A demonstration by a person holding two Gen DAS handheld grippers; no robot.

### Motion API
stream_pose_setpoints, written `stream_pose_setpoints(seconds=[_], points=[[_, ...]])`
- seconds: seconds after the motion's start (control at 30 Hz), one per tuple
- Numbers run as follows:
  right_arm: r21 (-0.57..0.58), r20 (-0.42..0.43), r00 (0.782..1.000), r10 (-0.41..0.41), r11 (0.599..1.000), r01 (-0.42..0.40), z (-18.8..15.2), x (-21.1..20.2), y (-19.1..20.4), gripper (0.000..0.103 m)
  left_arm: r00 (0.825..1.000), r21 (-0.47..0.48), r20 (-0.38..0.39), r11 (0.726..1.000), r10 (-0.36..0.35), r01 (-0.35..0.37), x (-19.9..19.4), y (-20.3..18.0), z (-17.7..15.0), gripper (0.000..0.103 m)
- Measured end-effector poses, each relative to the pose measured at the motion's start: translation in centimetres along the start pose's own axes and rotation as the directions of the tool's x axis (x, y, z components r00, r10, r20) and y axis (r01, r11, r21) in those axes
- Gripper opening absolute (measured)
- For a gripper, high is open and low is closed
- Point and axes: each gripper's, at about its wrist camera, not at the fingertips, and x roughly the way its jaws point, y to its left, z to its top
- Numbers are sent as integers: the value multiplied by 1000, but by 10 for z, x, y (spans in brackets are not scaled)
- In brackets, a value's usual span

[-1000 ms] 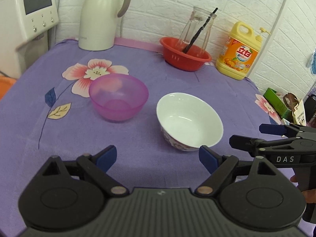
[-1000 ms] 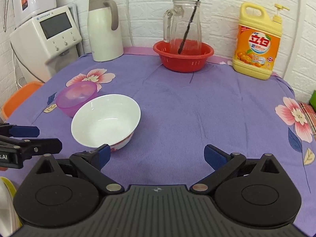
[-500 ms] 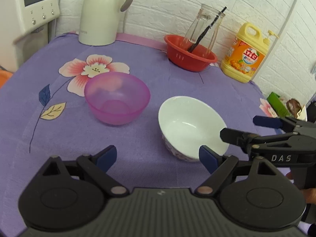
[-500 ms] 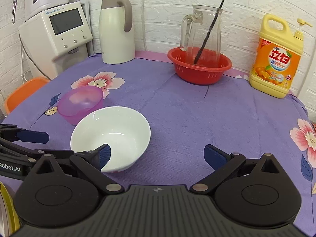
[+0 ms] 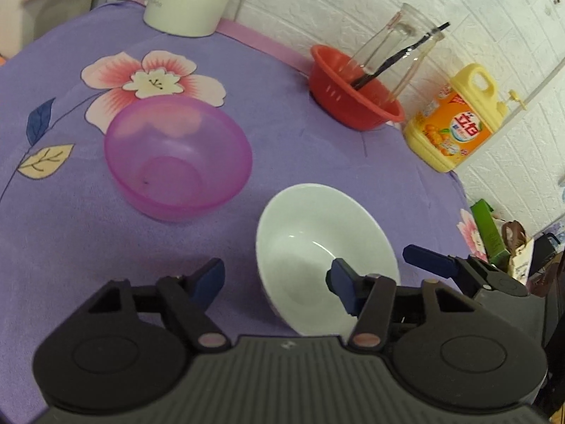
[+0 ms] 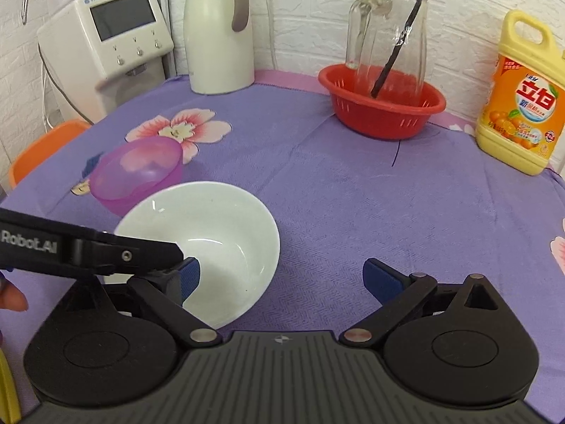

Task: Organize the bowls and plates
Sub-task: 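Grip the white bowl rim with both grippers, nesting it in steel bowl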

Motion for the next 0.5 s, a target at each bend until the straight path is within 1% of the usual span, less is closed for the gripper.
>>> stream_pose_setpoints(seconds=[0.13, 0.23, 0.3, 0.33, 0.37, 0.4, 0.47, 0.5], points=[[5, -16, 1000, 24, 1000, -24, -1, 11, -1, 103, 1000, -15, 4, 1000, 18, -18, 7, 5, 4, 58], [15, -28, 998, 52, 999, -52, -1, 19, 2, 103, 1000, 4, 12, 1000, 19, -19, 9, 2, 5, 55], [23, -24, 997, 71, 997, -70, 0, 21, 3, 103, 1000, 19, 22, 1000, 11, -11, 10, 1, 6, 47], [19, -23, 997, 78, 997, -77, 0, 21, 4, 103, 1000, 23, 23, 1000, -6, 5, 11, 1, 7, 43], [16, -20, 996, 84, 996, -84, 0, 20, 5, 103, 999, 23, 22, 999, -28, 27, 11, 2, 7, 35], [12, -17, 995, 98, 995, -98, 0, 20, 7, 103, 999, 23, 22, 999, -42, 41, 12, 2, 7, 31], [5, -13, 993, 121, 993, -121, 0, 19, 10, 102, 998, 30, 28, 998, -52, 51, 15, 0, 6, 29], [4, -15, 991, 131, 991, -131, 1, 18, 12, 92, 999, 39, 31, 998, -42, 41, 15, -2, 6, 27]])
